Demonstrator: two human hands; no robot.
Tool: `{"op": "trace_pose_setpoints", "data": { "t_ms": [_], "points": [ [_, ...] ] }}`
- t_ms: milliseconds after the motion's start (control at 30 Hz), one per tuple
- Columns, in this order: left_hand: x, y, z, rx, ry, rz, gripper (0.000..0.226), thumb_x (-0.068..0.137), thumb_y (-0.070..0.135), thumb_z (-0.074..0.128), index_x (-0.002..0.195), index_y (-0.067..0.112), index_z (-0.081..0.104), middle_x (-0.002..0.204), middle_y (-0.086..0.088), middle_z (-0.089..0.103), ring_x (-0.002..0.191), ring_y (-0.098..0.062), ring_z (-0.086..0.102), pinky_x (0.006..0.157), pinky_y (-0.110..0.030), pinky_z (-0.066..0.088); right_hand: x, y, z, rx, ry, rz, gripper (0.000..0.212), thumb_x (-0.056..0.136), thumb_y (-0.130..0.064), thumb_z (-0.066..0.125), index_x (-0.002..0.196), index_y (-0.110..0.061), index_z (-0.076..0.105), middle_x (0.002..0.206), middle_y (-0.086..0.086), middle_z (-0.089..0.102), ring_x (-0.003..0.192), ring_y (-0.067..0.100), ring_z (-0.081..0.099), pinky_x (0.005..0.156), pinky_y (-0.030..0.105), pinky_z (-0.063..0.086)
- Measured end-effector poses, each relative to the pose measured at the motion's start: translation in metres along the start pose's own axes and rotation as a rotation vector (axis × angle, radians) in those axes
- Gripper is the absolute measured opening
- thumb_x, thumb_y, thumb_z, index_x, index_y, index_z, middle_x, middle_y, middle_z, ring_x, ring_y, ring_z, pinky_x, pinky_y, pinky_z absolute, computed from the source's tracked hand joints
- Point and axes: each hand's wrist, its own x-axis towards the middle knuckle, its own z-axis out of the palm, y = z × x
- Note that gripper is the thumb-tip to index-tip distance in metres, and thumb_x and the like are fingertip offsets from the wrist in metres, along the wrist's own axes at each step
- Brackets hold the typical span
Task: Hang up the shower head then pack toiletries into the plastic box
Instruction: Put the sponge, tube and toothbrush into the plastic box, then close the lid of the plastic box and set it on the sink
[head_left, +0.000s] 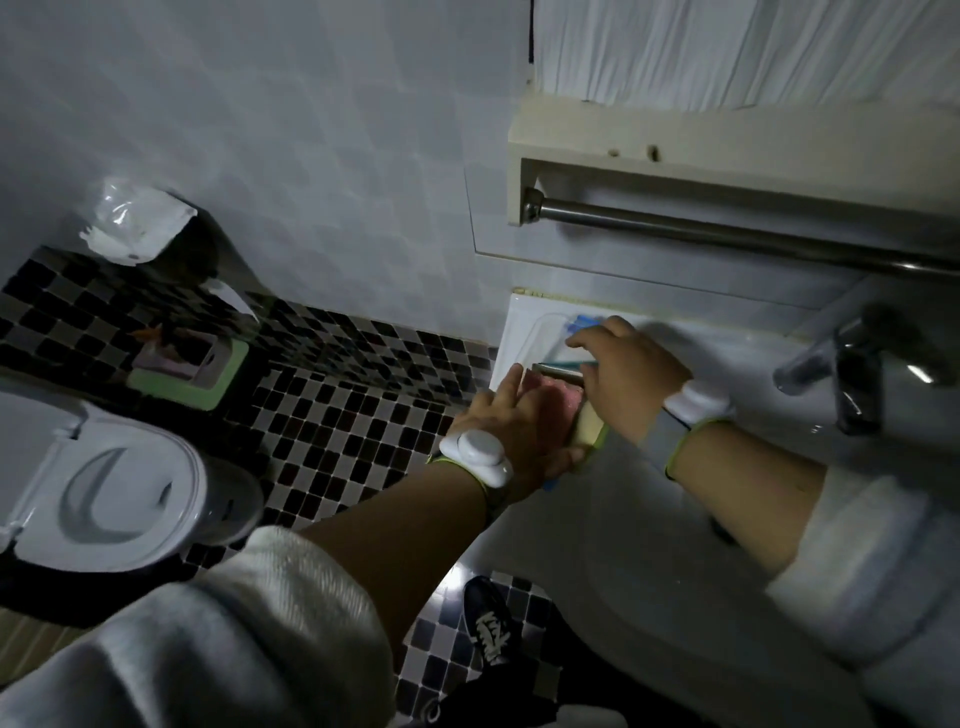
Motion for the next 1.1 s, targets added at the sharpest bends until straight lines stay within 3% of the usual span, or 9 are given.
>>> {"op": "trace_pose_setpoints", "data": {
  "t_ms": [200,333,467,700,900,1033,1100],
  "points": [
    [-0.025,0.013,-0.012,0.015,0.151,0.081,0.076,0.080,0.076,0.049,0.143,0.040,0.026,0.164,-0.003,0.017,0.146,-0.030,0.024,0.113,-0.042,0.029,-0.054,-0.010,-0.008,0.057,0.152,0.110,0.029,0.092,-0.028,0.054,0.120,-0.034,0.058,0.124,-0.004,0.053,0.110,0.030,0.056,0.093,0.041,0.049],
    [-0.035,0.026,0.000,0.039,0.270,0.204,0.071,0.082,0.071,0.047,0.141,0.034,0.033,0.153,-0.005,0.035,0.135,-0.033,0.038,0.108,-0.041,0.036,-0.088,0.001,-0.003,0.091,0.195,0.172,0.025,0.092,-0.031,0.051,0.116,-0.037,0.057,0.118,-0.004,0.055,0.106,0.028,0.059,0.088,0.041,0.051],
    [-0.035,0.044,0.013,0.093,0.241,0.253,0.080,0.080,0.064,0.054,0.148,0.028,0.030,0.154,-0.005,0.032,0.138,-0.033,0.033,0.112,-0.042,0.032,-0.119,0.021,0.004,0.105,0.157,0.260,0.028,0.091,-0.029,0.054,0.118,-0.036,0.055,0.119,-0.005,0.054,0.107,0.026,0.059,0.088,0.042,0.052],
    [-0.041,0.090,0.034,0.060,0.173,0.311,0.066,0.085,0.052,0.059,0.144,0.029,0.040,0.156,-0.003,0.029,0.144,-0.029,0.026,0.115,-0.039,0.029,-0.154,0.077,0.011,0.160,0.060,0.386,0.029,0.094,-0.028,0.055,0.122,-0.033,0.054,0.128,-0.003,0.052,0.113,0.025,0.058,0.092,0.042,0.052],
    [-0.037,0.140,0.072,0.023,0.098,0.237,0.061,0.087,0.051,0.060,0.142,0.033,0.042,0.155,0.000,0.031,0.141,-0.026,0.034,0.110,-0.040,0.038,-0.192,0.151,0.021,0.173,-0.118,0.415,0.027,0.096,-0.030,0.052,0.122,-0.032,0.053,0.131,-0.002,0.050,0.118,0.028,0.056,0.092,0.043,0.051],
    [-0.027,0.160,0.091,0.050,0.082,0.161,0.059,0.087,0.053,0.059,0.141,0.036,0.041,0.153,0.001,0.034,0.140,-0.027,0.035,0.108,-0.045,0.041,-0.206,0.183,0.024,0.165,-0.127,0.437,0.022,0.092,-0.036,0.047,0.109,-0.036,0.060,0.116,-0.005,0.053,0.102,0.025,0.058,0.079,0.030,0.044],
    [-0.021,0.171,0.104,0.058,0.079,0.140,0.058,0.087,0.053,0.059,0.141,0.037,0.042,0.152,0.001,0.035,0.139,-0.028,0.036,0.106,-0.043,0.041,-0.210,0.201,0.026,0.150,-0.194,0.427,0.022,0.088,-0.039,0.042,0.099,-0.037,0.062,0.106,-0.005,0.052,0.090,0.026,0.057,0.074,0.031,0.044]
  ]
}}
